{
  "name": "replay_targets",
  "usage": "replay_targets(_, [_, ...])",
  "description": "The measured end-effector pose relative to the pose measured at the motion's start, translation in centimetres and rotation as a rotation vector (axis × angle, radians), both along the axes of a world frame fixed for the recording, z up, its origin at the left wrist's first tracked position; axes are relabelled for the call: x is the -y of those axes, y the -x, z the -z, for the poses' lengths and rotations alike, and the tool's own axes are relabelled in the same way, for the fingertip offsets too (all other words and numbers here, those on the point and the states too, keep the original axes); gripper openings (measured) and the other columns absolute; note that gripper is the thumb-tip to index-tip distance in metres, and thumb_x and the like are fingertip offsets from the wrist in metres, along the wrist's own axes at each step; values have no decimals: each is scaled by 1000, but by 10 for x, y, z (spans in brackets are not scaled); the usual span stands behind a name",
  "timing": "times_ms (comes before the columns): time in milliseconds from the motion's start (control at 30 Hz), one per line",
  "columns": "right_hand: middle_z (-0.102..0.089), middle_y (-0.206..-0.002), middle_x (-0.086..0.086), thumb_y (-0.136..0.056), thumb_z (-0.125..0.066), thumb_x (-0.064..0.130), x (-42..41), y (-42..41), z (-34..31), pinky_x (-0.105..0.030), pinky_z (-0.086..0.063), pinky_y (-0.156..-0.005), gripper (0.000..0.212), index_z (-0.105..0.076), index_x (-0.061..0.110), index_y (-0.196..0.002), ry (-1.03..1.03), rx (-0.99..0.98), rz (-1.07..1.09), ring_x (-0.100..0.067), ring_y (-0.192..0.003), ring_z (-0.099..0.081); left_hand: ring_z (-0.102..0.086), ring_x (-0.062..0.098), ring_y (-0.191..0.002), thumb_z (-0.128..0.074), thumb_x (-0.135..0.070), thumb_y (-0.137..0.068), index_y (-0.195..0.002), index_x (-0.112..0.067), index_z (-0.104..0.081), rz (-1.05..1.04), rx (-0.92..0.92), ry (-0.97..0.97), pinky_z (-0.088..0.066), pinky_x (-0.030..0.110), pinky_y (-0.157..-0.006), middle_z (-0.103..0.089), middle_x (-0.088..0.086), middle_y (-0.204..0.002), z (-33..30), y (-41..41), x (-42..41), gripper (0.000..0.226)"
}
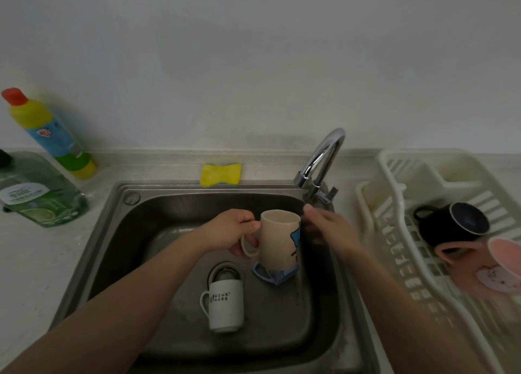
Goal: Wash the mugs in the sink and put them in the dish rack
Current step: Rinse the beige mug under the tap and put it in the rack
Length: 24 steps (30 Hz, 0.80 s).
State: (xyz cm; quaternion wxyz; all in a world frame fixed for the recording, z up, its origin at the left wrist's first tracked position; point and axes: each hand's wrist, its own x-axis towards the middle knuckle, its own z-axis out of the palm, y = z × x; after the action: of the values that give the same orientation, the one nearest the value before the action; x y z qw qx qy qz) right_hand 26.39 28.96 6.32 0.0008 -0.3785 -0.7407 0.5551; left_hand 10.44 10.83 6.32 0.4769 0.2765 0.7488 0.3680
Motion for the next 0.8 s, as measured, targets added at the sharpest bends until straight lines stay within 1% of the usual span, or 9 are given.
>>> replay_targets(67, [-61,-107,16,-79,-55,64,23,-12,-16,-25,-48,-83,48,-54,36,-119,148,-23,-116,-5,-100,-58,-72,35,-76,-46,-23,-104,-98,-4,-53,33,50,14,-59,31,-57,-72,20,-100,-4,-1,0,21])
replay_targets(133, [-66,-103,17,-81,-64,53,33,-18,-23,-13,-46,-69,35,-58,35,-111,130,-36,-151,2,-88,-63,-73,32,-72,-47,-23,-104,-95,-7,-53,57,109,14,-59,33,-58,-72,20,-96,-9,-2,0,19])
replay_targets(200, [-70,-97,15,-83,-70,43,37,-22,-25,-6,-45,-59,26,-62,32,-105,115,-62,-108,8,-78,-65,-72,29,-68,-46,-23,-104,-91,-9,-53,66,169,12,-58,33,-55,-71,18,-91,-14,-5,1,20])
replay_targets(267, [-71,-90,15,-83,-71,43,41,-27,-27,-7,-43,-55,24,-63,32,-102,107,-53,-73,10,-72,-65,-72,28,-65,-45,-22,-104,-92,-9,-54,75,192,20,-57,32,-53,-71,18,-89,-18,-10,2,20])
replay_targets(433, [-73,-82,13,-82,-71,45,54,-35,-31,-13,-45,-61,32,-68,24,-105,121,-54,-5,4,-71,-68,-71,28,-61,-42,-22,-105,-90,-9,-51,80,187,32,-57,32,-52,-69,19,-87,-26,-20,8,22])
replay_targets(533, [-73,-76,13,-84,-71,38,62,-40,-33,-7,-44,-51,26,-69,20,-103,146,-81,15,5,-63,-66,-71,29,-63,-42,-21,-105,-89,-8,-49,87,166,37,-57,32,-52,-69,19,-87,-29,-24,14,22])
replay_targets(600, [-72,-75,12,-85,-71,35,67,-43,-35,-6,-43,-49,25,-69,18,-104,155,-105,30,5,-61,-65,-71,28,-63,-43,-22,-105,-91,-8,-49,97,141,38,-57,31,-52,-69,20,-89,-29,-25,15,21])
replay_targets(700, [-73,-77,12,-84,-72,33,70,-50,-44,-9,-45,-54,25,-70,19,-104,134,-127,49,3,-67,-67,-69,26,-60,-43,-20,-105,-89,-9,-49,117,108,22,-54,29,-48,-69,20,-88,-35,-29,11,20])
replay_targets(800, [-73,-82,12,-81,-76,31,61,-71,-59,-13,-47,-60,25,-70,21,-102,48,-183,76,0,-75,-67,-68,22,-59,-45,-19,-104,-87,-10,-50,177,13,-53,-52,25,-45,-69,13,-80,-53,-41,-7,20])
